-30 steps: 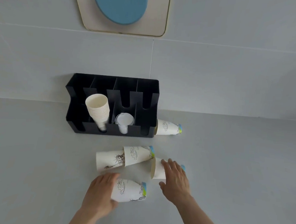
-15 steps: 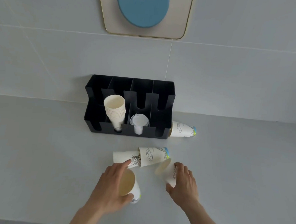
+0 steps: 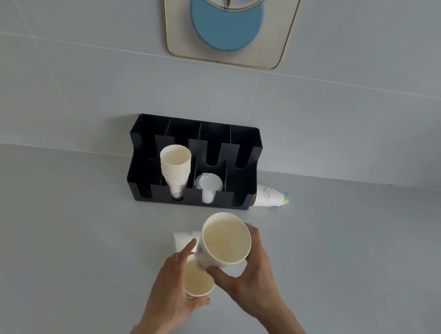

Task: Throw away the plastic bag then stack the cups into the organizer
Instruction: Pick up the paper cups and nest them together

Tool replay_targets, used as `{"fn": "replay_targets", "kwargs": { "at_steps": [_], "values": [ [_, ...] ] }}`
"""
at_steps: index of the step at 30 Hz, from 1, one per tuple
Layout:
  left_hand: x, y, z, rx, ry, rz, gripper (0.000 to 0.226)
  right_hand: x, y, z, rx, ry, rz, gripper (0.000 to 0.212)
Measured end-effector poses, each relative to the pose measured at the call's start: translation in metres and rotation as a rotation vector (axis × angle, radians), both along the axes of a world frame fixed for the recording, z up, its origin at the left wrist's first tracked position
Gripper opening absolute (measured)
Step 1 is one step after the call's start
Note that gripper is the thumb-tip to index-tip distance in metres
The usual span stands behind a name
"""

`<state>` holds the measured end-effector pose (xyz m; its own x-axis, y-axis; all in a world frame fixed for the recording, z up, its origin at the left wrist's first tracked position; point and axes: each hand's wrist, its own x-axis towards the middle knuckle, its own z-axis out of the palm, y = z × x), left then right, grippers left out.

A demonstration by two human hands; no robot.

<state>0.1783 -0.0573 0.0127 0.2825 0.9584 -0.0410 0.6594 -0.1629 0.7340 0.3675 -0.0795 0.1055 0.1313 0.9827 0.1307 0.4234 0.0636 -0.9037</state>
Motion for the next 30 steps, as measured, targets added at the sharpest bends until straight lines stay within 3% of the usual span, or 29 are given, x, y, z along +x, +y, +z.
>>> {"fn": "replay_targets", "kwargs": {
  "at_steps": [5, 10, 13, 18, 21, 24, 30],
  "values": [
    [-0.009, 0.001, -0.001, -0.029, -0.079, 0.039, 0.128, -0.024, -0.008, -0.022, -0.126, -0.071, 0.062, 0.086],
    [-0.021, -0.002, -0.002, -0.062, -0.138, 0.039, 0.135, -0.032, -0.017, -0.046, -0.201, -0.113, 0.159, 0.108],
    [-0.025, -0.002, -0.001, -0.060, -0.150, 0.043, 0.134, -0.034, -0.016, -0.052, -0.211, -0.148, 0.159, 0.081],
    [-0.032, -0.004, -0.001, -0.029, -0.103, 0.018, 0.112, -0.037, -0.012, -0.063, -0.253, -0.277, 0.172, 0.074],
    [-0.038, -0.005, 0.001, -0.023, -0.102, 0.048, 0.108, -0.032, -0.001, -0.066, -0.232, -0.303, 0.058, 0.054],
    [-0.046, -0.006, 0.002, -0.013, -0.116, 0.085, 0.105, -0.027, 0.022, -0.068, -0.109, -0.589, 0.017, 0.040],
    [-0.053, -0.007, 0.001, -0.034, -0.097, 0.131, 0.102, -0.045, 0.067, -0.079, -0.113, -0.957, 0.403, 0.089]
  ]
}}
